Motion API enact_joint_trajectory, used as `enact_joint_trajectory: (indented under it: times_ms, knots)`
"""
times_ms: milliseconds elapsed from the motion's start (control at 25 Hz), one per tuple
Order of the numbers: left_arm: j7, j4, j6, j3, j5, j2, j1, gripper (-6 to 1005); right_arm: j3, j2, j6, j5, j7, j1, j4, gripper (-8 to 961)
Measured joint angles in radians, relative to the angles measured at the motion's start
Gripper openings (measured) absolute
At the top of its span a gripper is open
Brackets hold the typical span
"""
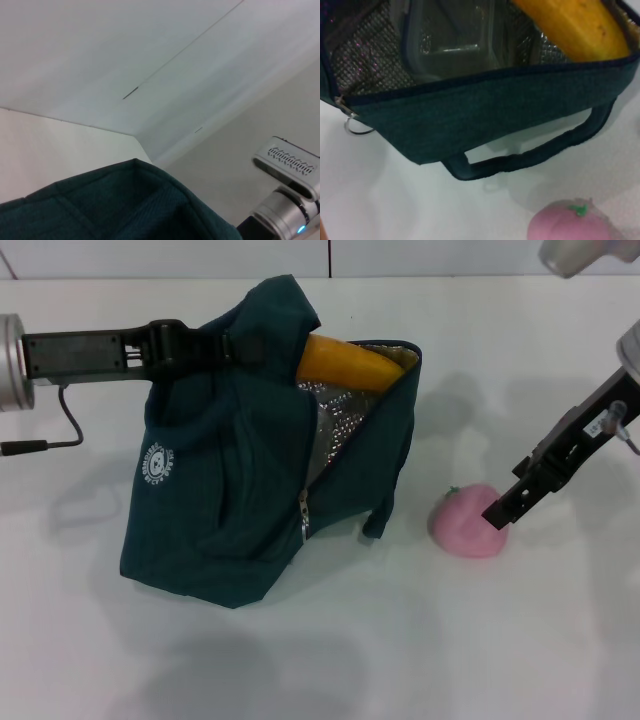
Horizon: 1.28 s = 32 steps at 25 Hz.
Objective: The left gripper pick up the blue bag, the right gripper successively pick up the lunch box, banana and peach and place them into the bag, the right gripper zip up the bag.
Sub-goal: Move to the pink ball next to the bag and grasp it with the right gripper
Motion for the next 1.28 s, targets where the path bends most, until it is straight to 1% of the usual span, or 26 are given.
enact_joint_trajectory:
  times_ms: [80, 160, 320, 880, 1120, 1280]
  knots:
    - [0.000, 0.000, 0.000, 0.000, 0.000, 0.000, 0.000, 35, -0.006, 0.006, 0.017, -0.006, -0.003, -0.004, 0.002, 823]
    - [0.000, 0.000, 0.000, 0.000, 0.000, 0.000, 0.001, 35, -0.035, 0.014, 0.051, -0.020, -0.009, -0.012, 0.004, 818]
    - [0.000, 0.000, 0.000, 0.000, 0.000, 0.000, 0.001, 35, -0.111, 0.017, 0.120, -0.026, -0.011, -0.015, 0.040, 810]
    - [0.007, 0.000, 0.000, 0.002, 0.000, 0.000, 0.000, 35, -0.244, 0.027, 0.235, -0.016, -0.012, -0.019, 0.058, 779]
    - [0.008, 0.000, 0.000, 0.002, 0.000, 0.000, 0.000, 35, -0.246, 0.027, 0.248, -0.002, -0.020, -0.019, 0.057, 766]
    - [0.008, 0.000, 0.000, 0.002, 0.000, 0.001, 0.000, 35, -0.238, 0.020, 0.246, 0.024, -0.028, -0.020, 0.055, 757]
